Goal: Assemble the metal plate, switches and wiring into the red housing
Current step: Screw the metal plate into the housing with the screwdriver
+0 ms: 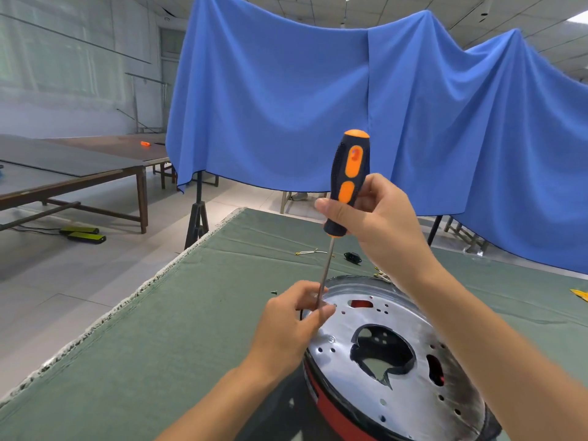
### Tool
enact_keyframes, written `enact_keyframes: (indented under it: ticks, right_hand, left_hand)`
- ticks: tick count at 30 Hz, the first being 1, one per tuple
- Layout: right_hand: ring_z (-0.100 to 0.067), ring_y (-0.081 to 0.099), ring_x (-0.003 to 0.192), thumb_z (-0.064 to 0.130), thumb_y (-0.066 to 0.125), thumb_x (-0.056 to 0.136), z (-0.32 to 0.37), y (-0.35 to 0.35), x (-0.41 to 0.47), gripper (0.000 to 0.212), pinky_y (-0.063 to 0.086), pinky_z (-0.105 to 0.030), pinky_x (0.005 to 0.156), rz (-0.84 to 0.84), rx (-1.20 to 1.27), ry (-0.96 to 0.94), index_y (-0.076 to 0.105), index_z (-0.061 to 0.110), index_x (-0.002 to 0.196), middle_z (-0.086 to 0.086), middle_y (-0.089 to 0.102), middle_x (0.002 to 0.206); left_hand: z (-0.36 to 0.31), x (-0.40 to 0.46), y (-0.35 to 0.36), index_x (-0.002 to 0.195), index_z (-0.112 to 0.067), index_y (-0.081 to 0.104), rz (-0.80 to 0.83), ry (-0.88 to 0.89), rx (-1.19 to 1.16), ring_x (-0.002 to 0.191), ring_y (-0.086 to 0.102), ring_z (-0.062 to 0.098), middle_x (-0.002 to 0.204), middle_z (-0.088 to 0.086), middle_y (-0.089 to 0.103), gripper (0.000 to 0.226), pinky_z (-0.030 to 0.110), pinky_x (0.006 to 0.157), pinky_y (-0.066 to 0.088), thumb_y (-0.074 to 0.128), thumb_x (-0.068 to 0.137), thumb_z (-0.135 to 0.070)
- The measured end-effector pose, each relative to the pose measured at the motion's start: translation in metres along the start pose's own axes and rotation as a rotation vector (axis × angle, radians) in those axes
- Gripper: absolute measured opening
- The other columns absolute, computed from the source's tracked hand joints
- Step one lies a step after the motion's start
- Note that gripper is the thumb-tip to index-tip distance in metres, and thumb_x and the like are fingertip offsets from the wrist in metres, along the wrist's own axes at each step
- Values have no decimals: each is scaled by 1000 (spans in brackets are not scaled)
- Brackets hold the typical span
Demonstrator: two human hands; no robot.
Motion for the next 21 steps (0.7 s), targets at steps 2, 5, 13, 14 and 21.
enact_keyframes:
  ticks: [2,5,13,14,21]
  right_hand:
    - [-10,59,56,26,83,71,0,3,-1,36,54,-24,55,-37,-45,-25,49,18,80,13,53,61]
    - [-18,57,60,36,77,76,-2,5,-1,38,53,-38,64,-66,-124,-12,47,15,86,11,49,65]
    - [-23,71,76,8,62,89,6,-1,2,6,60,-34,74,113,108,24,59,11,93,-18,70,95]
    - [-19,70,71,7,66,86,6,0,1,9,60,-31,69,95,103,3,59,12,91,-15,70,89]
    - [-14,60,64,29,75,79,1,7,-4,38,49,-19,55,3,-44,-52,48,12,99,-11,59,81]
  left_hand:
    - [1,1,1,76,-26,70,-56,-21,-54,74,68,14,74,-4,72,11,38,73,55,75,80,-17]
    - [1,1,0,73,-35,74,-42,13,-77,69,64,35,74,14,70,22,50,71,52,72,83,-16]
    - [4,-1,-2,96,-23,71,54,33,47,85,69,6,87,-14,74,22,37,77,56,57,89,-38]
    - [5,0,-2,92,-26,71,29,35,43,85,67,0,85,-17,73,13,33,78,56,63,87,-35]
    - [3,2,2,73,-31,74,-14,-10,-14,69,66,29,74,11,71,17,45,70,52,67,87,-23]
Point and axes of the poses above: each hand's wrist, its own x-axis towards the middle knuckle, its own y-axis out of the palm, z = x × y, the point moved 1 cm from there along x, towards the middle knuckle
